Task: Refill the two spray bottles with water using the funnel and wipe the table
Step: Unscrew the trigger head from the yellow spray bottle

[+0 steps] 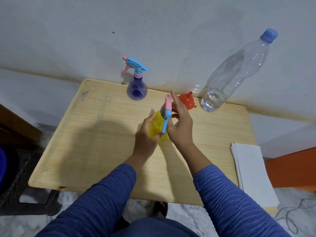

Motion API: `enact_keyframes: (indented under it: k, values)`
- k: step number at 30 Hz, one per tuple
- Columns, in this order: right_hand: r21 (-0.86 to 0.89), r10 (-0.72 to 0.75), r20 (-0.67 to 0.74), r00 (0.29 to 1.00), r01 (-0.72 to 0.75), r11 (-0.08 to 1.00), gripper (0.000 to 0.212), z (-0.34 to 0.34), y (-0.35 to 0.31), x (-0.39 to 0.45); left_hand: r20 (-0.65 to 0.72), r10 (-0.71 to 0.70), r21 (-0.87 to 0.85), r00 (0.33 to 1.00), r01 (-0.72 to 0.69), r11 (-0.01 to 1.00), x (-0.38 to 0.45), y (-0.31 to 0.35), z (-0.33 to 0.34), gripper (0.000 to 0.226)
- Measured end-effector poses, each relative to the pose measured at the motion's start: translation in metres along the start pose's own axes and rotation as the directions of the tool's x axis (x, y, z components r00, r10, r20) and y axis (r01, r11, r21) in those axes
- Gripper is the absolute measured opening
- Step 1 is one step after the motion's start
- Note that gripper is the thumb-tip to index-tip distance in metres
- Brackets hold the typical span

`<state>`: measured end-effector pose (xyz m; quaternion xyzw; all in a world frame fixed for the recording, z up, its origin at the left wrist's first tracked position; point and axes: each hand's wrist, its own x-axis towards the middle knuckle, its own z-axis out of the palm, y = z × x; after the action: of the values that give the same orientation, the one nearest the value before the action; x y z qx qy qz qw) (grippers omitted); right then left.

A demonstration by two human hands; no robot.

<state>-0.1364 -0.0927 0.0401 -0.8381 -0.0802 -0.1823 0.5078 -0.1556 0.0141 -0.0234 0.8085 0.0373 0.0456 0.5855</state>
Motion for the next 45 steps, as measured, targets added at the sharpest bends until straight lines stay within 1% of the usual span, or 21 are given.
enact_keyframes:
  k: [3,7,10,15,20,22,26,29,33,35,39,45]
  values:
    - [0.034,0.001,0.06,0.998,-0.003,0.999,0.07,-0.004,-0.002,-0.004,-0.007,0.02,0.005,1.0,-0.02,1.0,0.0,0.001,0.0,0.069]
    - [0.004,0.011,0.071,0.997,-0.011,1.0,0.071,-0.006,0.001,-0.001,-0.002,0.03,0.02,1.0,-0.03,0.999,0.0,-0.002,0.001,0.067]
    - [0.042,0.022,0.11,0.994,-0.027,0.999,0.072,-0.009,0.0,0.0,0.002,0.017,0.001,1.0,-0.017,1.0,0.0,-0.002,0.0,0.068]
    - [0.074,0.062,0.127,0.99,-0.072,0.995,0.075,-0.008,-0.003,0.002,0.002,0.021,-0.005,1.0,-0.02,1.0,0.0,-0.003,0.0,0.068]
    - [0.082,0.101,0.229,0.968,-0.122,0.989,0.077,-0.012,0.001,0.006,-0.011,0.035,0.004,0.999,-0.035,0.999,0.0,-0.002,0.0,0.068]
    - [0.098,0.096,0.218,0.971,-0.12,0.988,0.078,-0.014,0.0,0.007,-0.015,0.038,0.01,0.999,-0.038,0.999,0.0,-0.001,0.0,0.067]
    - [0.111,0.055,0.213,0.976,-0.08,0.991,0.07,-0.013,-0.002,0.008,-0.012,0.02,0.003,1.0,-0.02,1.0,0.0,-0.003,0.0,0.068]
    - [0.104,0.057,0.217,0.974,-0.081,0.991,0.073,-0.012,-0.001,0.007,-0.01,0.032,0.011,0.999,-0.032,0.999,0.0,-0.003,0.0,0.068]
    - [0.144,0.05,0.156,0.986,-0.073,0.987,0.063,-0.015,-0.007,0.011,-0.003,0.03,0.005,1.0,-0.03,1.0,0.0,-0.002,0.001,0.066]
    - [0.164,0.021,0.117,0.993,-0.04,0.986,0.061,-0.016,-0.016,0.019,-0.005,0.033,0.016,0.999,-0.033,0.999,0.0,-0.003,0.001,0.065]
    - [0.096,-0.073,0.049,0.996,0.068,0.993,0.062,-0.02,-0.035,0.045,0.001,0.041,0.003,0.999,-0.041,0.999,0.0,-0.005,0.001,0.069]
    - [-0.001,-0.151,-0.065,0.986,0.151,0.988,0.064,-0.041,-0.069,0.099,0.008,0.019,0.009,1.0,-0.019,1.0,0.0,-0.008,0.001,0.069]
